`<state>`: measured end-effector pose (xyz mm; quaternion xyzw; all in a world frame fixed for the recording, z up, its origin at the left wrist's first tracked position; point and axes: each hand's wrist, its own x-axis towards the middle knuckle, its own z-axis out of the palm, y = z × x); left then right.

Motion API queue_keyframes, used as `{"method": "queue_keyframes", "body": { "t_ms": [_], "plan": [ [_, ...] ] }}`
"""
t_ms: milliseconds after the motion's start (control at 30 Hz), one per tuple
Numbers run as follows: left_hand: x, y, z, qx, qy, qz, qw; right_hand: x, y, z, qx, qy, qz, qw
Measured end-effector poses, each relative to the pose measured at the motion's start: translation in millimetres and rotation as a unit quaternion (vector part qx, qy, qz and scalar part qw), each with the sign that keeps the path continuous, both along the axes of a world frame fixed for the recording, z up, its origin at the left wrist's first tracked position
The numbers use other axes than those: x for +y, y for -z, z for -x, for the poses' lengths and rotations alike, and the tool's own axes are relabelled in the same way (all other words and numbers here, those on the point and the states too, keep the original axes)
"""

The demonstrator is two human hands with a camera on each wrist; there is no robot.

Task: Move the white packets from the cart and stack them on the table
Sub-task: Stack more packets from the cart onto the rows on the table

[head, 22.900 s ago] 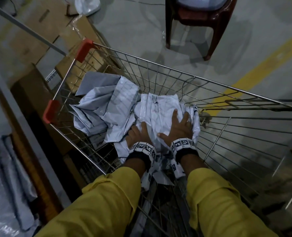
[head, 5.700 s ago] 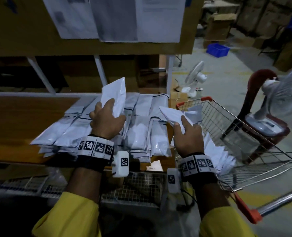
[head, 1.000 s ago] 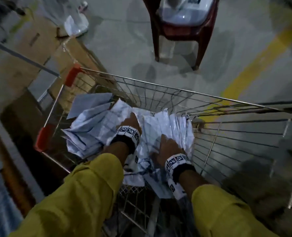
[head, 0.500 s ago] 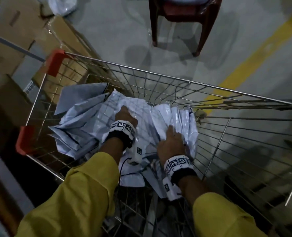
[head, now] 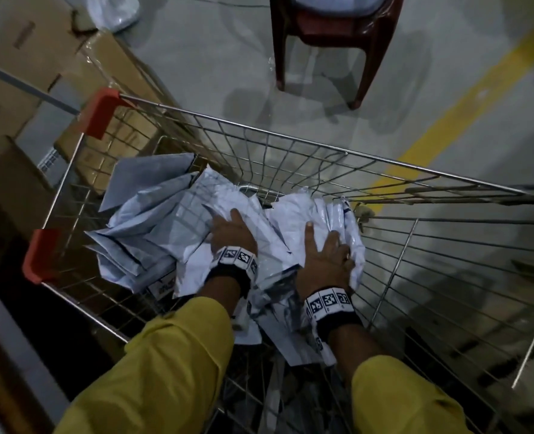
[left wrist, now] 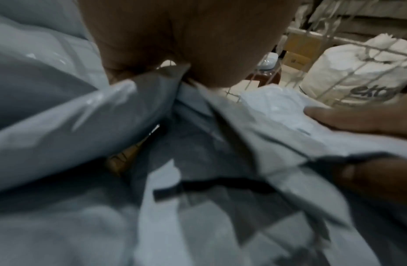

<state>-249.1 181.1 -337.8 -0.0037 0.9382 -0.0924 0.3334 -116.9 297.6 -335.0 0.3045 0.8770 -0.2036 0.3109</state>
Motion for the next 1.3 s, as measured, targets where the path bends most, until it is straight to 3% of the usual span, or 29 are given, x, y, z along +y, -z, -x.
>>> {"method": "queue_keyframes", "body": {
  "t_ms": [133,367,633,767,1033,1300],
  "plan": [
    [10.0,8.3,-15.8,0.024,-0.048,0.011,0.999,6.5,2.3,4.8,0.034,0.041,0.012,0.999],
    [31.6,5.8,-17.5,-0.016,-0.084,0.018,0.996,27.1,-9.9,13.7,0.092,0.191,0.067,0.975],
    [30.9,-9.4,-6.4,-0.047,-0.159,-0.022,0.986,30.0,-23.2,19.9,0.095,0.232,0.11,0.962],
    [21.4,-28.7,-5.7,0.023,-0.219,-0.106,0.97,32.1,-34.6,20.2,0.113,0.2,0.11,0.967],
    [9.7,-108.9,-10.8,0.102,-0.26,-0.17,0.945,22.5,-84.8,5.4,0.165,0.129,0.073,0.975],
    [-17.3,-220.5,-33.3,0.149,-0.267,-0.235,0.923,9.5,-176.8,4.9,0.209,0.094,0.057,0.972]
  ]
}}
